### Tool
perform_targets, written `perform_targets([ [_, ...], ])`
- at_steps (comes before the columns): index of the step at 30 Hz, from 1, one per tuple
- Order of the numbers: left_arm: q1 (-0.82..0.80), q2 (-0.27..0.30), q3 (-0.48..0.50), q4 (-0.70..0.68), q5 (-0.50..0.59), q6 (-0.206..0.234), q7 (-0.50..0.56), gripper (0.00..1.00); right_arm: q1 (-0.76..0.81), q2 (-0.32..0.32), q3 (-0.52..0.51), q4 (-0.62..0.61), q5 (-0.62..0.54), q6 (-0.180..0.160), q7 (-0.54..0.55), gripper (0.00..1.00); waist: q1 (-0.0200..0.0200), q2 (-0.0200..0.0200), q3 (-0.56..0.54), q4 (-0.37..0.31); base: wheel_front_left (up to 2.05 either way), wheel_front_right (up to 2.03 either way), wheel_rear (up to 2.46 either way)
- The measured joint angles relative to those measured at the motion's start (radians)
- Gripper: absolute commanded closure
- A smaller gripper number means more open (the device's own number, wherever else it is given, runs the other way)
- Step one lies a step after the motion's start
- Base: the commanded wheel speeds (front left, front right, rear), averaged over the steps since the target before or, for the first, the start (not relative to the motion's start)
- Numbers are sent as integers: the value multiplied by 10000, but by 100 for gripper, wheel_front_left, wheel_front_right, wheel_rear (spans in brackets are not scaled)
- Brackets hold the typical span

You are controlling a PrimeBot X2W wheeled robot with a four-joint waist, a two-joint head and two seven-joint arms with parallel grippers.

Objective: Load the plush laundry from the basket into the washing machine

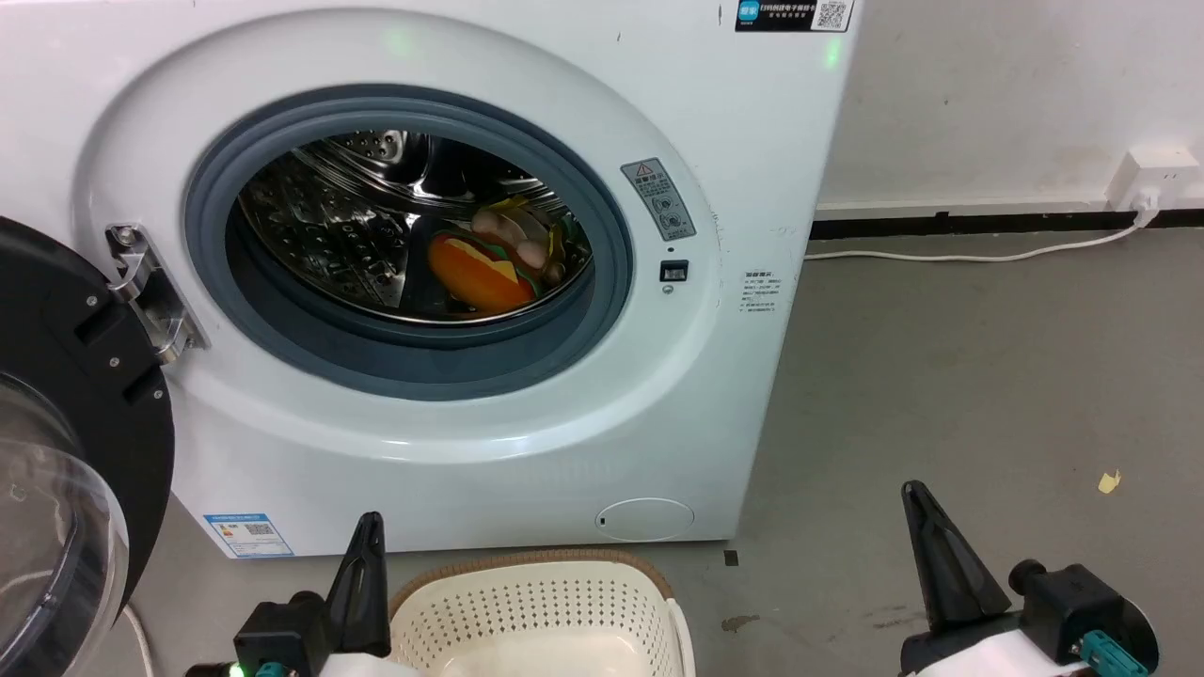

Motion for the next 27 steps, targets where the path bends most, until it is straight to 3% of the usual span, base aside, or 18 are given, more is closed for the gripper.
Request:
perform_targets([
  [27,-37,-194,324,-186,523,-261,529,100,-10,0,-132,-155,-221,0,533,100,0,1,40,15,0,0,0],
])
